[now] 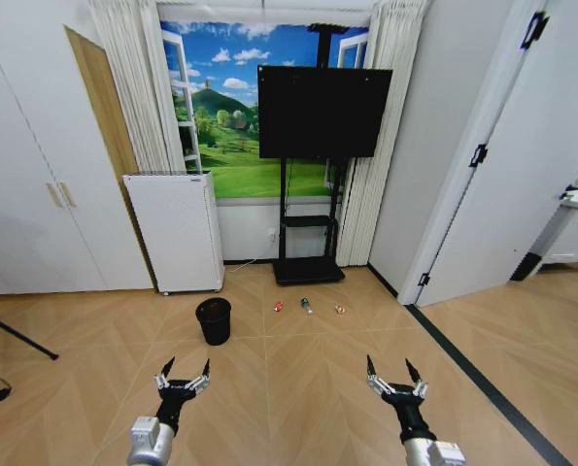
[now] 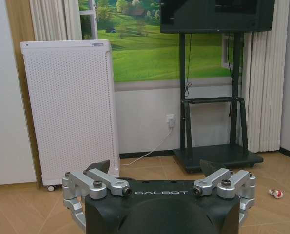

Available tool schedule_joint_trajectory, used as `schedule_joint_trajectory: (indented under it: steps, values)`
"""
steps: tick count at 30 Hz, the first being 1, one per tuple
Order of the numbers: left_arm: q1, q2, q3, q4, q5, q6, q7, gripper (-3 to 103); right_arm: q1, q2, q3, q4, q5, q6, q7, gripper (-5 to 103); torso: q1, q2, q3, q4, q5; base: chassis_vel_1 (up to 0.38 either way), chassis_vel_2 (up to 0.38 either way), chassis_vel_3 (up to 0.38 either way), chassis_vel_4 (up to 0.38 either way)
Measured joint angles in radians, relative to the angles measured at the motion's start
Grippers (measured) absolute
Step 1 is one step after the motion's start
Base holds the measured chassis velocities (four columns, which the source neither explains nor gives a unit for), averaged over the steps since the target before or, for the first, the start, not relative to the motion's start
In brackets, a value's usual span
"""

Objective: Pick up the trash bin and place the garbage on the floor into it.

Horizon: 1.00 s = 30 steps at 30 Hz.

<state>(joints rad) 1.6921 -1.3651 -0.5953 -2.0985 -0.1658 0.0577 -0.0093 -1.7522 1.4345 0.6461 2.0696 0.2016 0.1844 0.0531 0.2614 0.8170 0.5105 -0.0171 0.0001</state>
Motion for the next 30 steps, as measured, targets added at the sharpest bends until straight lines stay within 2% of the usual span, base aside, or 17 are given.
schedule_joint_trajectory:
  steps: [6, 17, 30]
  values:
    - [0.016, -0.019, -0.004, -0.004, 0.017, -0.003, 0.004, 100, -0.001, -0.009, 0.006, -0.003, 0.008, -0.024, -0.001, 100, 0.0, 0.0, 0.0, 0.0, 0.0, 0.0, 0.0, 0.0, 0.0]
    - [0.051, -0.038, -0.024, -0.023, 0.029, -0.013, 0.006, 100, 0.008, -0.027, 0.0, -0.025, 0.025, -0.018, -0.006, 100, 0.0, 0.0, 0.0, 0.0, 0.0, -0.026, 0.02, 0.035, -0.017]
    - [0.07, -0.034, -0.048, -0.033, 0.021, -0.017, 0.007, 100, 0.017, -0.032, -0.013, -0.04, 0.03, -0.015, -0.005, 100, 0.0, 0.0, 0.0, 0.0002, -0.0003, -0.194, 0.186, 0.203, -0.206]
